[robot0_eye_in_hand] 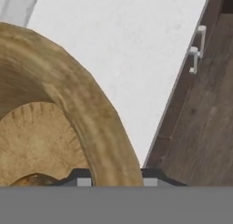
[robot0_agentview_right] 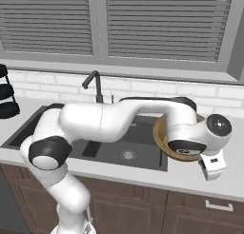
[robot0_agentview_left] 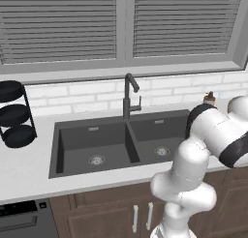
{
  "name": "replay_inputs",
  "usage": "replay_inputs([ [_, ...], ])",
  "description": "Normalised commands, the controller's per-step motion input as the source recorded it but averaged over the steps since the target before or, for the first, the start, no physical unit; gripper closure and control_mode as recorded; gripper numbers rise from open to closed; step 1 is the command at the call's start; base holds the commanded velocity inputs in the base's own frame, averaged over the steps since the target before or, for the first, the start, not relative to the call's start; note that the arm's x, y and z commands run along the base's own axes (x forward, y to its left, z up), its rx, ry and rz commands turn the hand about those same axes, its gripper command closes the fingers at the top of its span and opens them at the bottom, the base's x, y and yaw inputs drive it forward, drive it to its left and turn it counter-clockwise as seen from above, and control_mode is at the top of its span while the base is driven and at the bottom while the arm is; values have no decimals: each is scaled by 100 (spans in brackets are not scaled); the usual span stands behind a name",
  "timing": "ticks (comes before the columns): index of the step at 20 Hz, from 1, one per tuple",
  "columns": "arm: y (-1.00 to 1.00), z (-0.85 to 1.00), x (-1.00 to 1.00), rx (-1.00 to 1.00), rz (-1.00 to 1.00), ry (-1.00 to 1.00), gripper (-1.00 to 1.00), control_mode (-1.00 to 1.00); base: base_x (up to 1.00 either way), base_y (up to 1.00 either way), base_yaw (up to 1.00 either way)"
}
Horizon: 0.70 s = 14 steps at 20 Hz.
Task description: Pick the onion from the sink and place it in the bowl. Then pick the bowl and place it in the microwave. Then close the microwave door and press the start button.
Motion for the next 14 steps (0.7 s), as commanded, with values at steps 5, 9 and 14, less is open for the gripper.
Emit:
replay_inputs([
  [5,100,56,-20,-14,-7,4,100,-100,0,0,0],
  [9,100,74,-6,-8,-15,13,100,-100,0,0,0],
  [14,81,70,-14,-1,-30,19,100,-100,0,0,0],
])
